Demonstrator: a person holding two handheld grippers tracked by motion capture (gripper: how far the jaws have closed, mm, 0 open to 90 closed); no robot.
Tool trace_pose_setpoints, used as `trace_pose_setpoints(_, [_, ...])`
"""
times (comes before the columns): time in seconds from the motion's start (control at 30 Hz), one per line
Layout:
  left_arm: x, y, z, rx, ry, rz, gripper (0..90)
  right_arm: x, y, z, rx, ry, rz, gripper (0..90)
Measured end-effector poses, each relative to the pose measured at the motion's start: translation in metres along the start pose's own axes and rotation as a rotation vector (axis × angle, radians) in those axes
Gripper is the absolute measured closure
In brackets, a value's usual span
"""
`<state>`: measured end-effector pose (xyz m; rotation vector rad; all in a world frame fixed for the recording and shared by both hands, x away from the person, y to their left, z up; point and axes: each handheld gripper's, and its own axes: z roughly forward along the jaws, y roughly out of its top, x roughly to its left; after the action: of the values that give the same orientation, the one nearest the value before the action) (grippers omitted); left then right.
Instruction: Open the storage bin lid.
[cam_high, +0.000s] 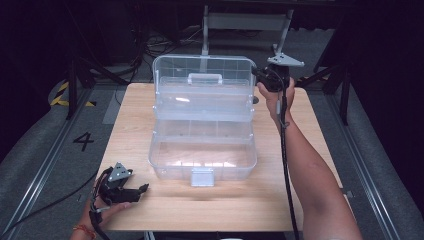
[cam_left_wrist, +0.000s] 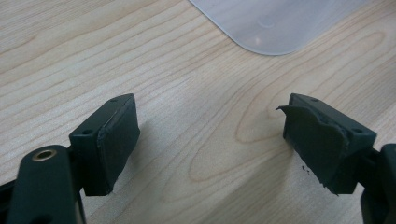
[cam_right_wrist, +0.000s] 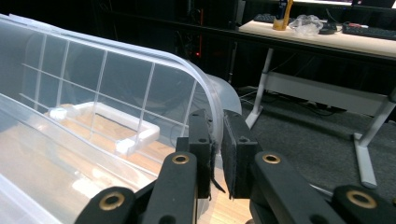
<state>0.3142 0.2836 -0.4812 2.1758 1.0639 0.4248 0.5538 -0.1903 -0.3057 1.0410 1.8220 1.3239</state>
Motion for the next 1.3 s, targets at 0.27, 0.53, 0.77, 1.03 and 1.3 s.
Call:
trace_pose_setpoints(0.27, [0.000, 0.000, 0.000, 0.000, -0.005, -0.005, 18.8, -0.002, 0.000, 0.010, 0.019, -0.010, 0.001, 83.0])
trace_pose_setpoints(0.53, [-0.001, 0.000, 0.000, -0.001, -0.006, -0.009, 18.8, -0.007, -0.002, 0.026, 0.059, -0.016, 0.000, 82.4])
trace_pose_setpoints(0.77, [-0.001, 0.000, 0.000, 0.003, -0.006, -0.005, 19.0, -0.012, -0.005, 0.038, 0.091, -0.020, 0.017, 82.2])
trace_pose_setpoints(1.03, [-0.002, 0.000, 0.000, 0.004, -0.002, -0.014, 19.2, -0.017, -0.013, 0.053, 0.113, -0.030, 0.045, 81.8])
trace_pose_setpoints(1.3, [-0.001, 0.000, 0.000, 0.002, 0.001, -0.010, 19.5, -0.020, -0.013, 0.060, 0.152, -0.018, 0.051, 81.4])
